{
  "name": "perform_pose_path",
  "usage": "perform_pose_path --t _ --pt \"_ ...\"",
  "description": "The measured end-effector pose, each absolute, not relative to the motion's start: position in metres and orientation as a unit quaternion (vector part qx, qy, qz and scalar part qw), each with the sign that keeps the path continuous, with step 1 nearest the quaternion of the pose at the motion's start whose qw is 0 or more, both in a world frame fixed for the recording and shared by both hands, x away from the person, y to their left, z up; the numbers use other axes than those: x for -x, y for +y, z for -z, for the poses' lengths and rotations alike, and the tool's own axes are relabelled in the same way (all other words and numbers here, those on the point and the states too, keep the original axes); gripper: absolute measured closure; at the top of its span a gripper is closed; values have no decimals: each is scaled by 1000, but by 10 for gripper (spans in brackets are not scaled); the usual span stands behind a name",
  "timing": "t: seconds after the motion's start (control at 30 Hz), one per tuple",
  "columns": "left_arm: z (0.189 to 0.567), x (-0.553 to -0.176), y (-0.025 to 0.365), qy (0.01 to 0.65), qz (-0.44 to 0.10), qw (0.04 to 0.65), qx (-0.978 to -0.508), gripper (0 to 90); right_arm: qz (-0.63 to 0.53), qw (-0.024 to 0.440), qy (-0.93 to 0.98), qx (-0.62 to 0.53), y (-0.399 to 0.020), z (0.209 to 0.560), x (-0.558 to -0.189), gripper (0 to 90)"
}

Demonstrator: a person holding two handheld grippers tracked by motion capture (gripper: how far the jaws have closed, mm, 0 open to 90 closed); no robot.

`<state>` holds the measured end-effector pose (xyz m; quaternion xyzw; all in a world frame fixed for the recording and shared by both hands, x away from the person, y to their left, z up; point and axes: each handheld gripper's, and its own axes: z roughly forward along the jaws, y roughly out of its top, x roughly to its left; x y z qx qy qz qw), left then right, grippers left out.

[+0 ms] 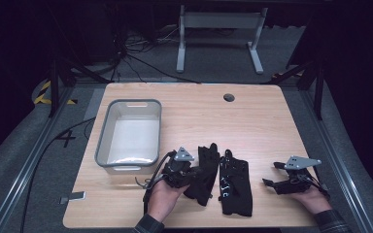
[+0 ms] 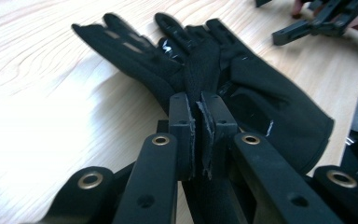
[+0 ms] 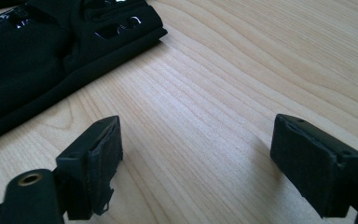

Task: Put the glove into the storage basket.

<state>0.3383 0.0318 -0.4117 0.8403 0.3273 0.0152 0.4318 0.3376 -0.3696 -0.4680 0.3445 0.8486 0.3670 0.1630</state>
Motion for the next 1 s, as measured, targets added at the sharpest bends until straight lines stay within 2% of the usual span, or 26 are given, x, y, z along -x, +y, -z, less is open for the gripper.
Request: perform_pose_path --t 0.43,0.9,0.93,1.0 --pt "397 -341 4 274 -3 457 -846 839 -367 163 849 -344 -370 468 -338 170" --pt "398 -339 -31 238 13 457 -857 834 -366 163 849 -344 -370 468 -338 171" --pt "398 -338 -32 236 11 458 -857 834 -367 164 849 -343 -370 468 -338 178" --pt "398 -338 -33 233 10 457 -858 836 -368 162 850 -342 -370 466 -335 319"
